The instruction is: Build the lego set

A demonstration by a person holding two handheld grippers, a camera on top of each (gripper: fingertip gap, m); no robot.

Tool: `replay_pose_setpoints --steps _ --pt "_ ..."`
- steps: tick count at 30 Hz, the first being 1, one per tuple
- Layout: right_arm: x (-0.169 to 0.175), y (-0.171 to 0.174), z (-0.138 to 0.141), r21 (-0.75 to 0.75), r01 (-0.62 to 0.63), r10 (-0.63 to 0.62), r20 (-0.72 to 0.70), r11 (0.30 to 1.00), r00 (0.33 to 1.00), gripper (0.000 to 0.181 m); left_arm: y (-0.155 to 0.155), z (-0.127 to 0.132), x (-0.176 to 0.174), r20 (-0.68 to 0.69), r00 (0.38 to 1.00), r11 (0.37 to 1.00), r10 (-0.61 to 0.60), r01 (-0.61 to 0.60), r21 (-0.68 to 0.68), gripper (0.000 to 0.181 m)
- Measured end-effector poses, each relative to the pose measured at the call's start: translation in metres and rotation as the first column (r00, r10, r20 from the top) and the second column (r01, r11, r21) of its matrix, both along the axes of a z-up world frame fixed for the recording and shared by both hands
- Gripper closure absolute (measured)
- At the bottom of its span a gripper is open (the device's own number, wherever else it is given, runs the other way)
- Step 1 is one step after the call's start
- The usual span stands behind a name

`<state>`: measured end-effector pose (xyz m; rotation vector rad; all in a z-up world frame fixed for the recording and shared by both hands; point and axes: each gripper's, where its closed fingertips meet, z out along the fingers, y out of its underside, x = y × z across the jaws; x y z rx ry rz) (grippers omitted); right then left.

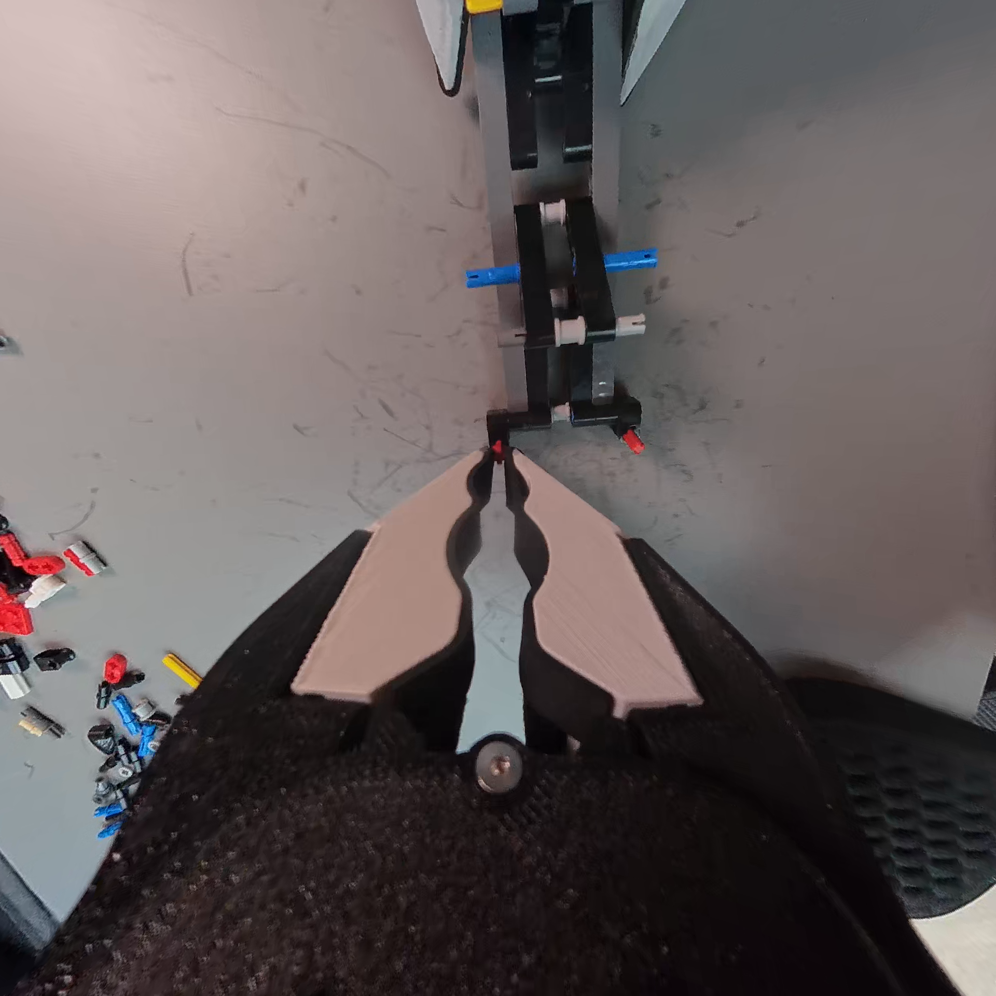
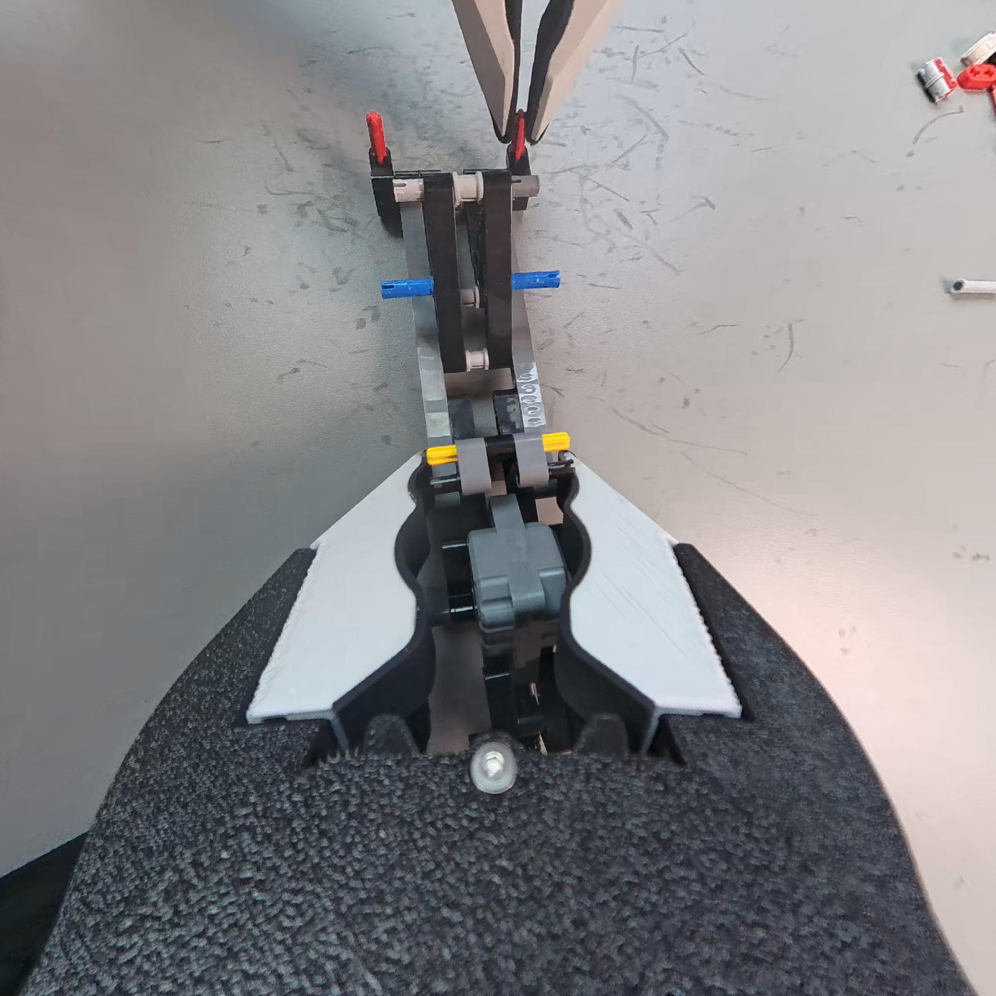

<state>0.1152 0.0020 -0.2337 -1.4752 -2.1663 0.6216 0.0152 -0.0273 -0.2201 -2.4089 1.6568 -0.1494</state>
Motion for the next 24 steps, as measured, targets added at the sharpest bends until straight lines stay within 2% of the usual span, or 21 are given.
replay_pose_setpoints --steps 17,24 --pt "0.0003 0.0003 0.0 0.01 -0.003 0.003 0.0 1.0 1.0 0.136 0.0009 0.0014 0.0002 0.029 1.0 0.997 0.01 -0.008 -0.072 0.176" --pt "-0.0016 -0.0017 -0.0006 0.022 -0.007 0.006 0.031 1.0 1.0 0.136 -0.0025 0.0009 -0.0024 -0.041 0.999 0.996 -0.007 0.004 -0.088 0.176"
